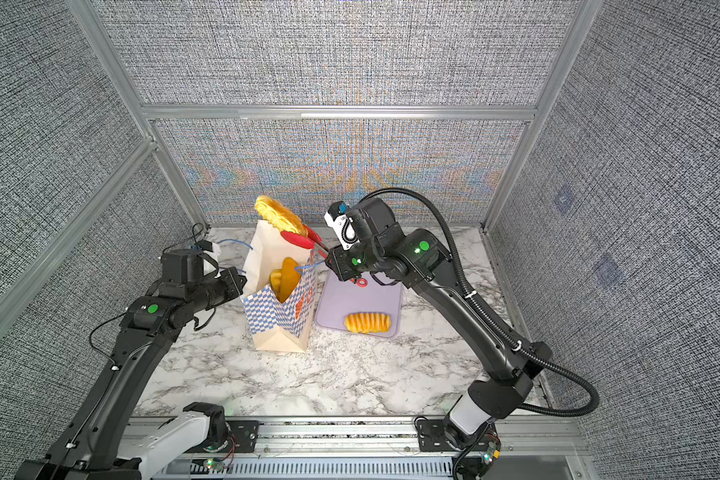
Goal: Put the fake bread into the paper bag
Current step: 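Carry the tart with the tongs over the open checkered bag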
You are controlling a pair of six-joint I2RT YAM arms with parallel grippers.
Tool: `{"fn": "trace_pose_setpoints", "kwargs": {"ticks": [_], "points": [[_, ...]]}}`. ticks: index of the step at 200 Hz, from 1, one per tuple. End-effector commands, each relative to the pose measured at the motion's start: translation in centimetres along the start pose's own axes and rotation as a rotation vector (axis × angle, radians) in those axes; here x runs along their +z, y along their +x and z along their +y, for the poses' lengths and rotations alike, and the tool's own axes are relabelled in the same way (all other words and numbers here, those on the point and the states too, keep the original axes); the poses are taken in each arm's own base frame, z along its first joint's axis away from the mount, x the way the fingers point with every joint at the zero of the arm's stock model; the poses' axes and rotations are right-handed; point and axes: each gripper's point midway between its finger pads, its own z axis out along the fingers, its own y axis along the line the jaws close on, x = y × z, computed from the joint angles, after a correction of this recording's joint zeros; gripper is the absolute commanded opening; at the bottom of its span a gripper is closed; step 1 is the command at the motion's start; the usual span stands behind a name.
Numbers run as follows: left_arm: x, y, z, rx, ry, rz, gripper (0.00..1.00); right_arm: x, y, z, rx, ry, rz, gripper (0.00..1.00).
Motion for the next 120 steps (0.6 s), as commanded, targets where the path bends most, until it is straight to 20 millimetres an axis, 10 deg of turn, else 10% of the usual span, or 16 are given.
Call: {"fn": "trace_pose_setpoints", "kwargs": {"ticks": [1,120], "points": [[-0.1,0.0,0.0,0.005,0.000,-0.003,0.00,0.0,-0.6,0.2,-0.001,0.009,-0.025,0.33],[-0.1,0.2,0.1,0.005,-0.003,-0.005,0.00,1.9,1.1,0.8,-0.029,0.043,0.038,0.34]]}}
